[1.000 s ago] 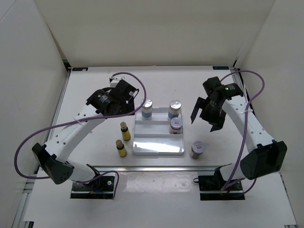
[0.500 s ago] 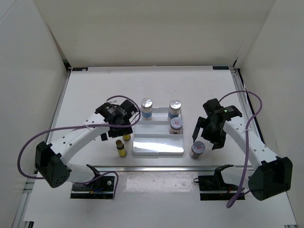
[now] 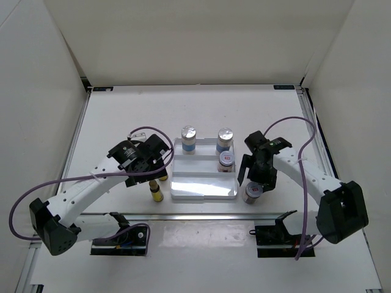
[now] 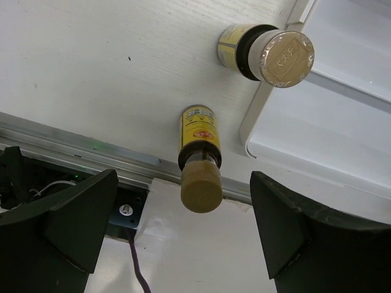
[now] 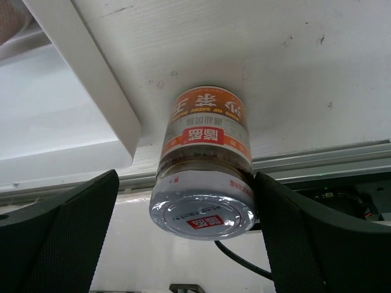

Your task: Organize the condiment bottles

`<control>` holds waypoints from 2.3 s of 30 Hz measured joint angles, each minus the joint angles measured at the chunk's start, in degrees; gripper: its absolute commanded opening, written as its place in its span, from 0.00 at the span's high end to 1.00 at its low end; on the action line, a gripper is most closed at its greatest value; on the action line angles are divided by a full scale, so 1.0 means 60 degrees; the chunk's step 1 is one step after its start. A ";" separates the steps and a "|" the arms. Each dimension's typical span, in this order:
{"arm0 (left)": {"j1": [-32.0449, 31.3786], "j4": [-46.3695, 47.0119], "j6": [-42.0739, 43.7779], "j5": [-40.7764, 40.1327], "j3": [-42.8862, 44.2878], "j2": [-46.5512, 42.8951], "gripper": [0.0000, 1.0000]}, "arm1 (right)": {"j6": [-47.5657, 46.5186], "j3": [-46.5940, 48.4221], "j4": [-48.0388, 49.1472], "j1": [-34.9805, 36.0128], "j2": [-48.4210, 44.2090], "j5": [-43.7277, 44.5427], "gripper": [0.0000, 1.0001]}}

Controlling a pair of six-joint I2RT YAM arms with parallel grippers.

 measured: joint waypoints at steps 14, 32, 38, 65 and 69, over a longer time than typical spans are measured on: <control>0.0000 -0.0004 0.1541 -0.0368 0.0160 0.0867 0.00 | 0.2765 0.0098 -0.0583 0.3027 0.0455 0.2543 0.80; 0.0000 0.0288 0.2197 -0.0860 0.0160 0.0907 0.00 | 0.1264 0.6160 -0.1734 0.5329 0.1869 0.4743 1.00; 0.0000 0.0353 0.2204 -0.0874 0.0131 0.0820 0.00 | -0.0040 0.6856 0.0146 0.5337 0.4641 0.4116 1.00; 0.0007 0.0397 0.2204 -0.0914 0.0004 0.0372 0.00 | -0.0750 0.7202 0.2302 0.5326 0.6859 0.3796 0.49; 0.0007 0.0401 0.2200 -0.0914 0.0004 0.0372 0.00 | -0.0725 0.7329 0.2069 0.5326 0.6867 0.3803 0.10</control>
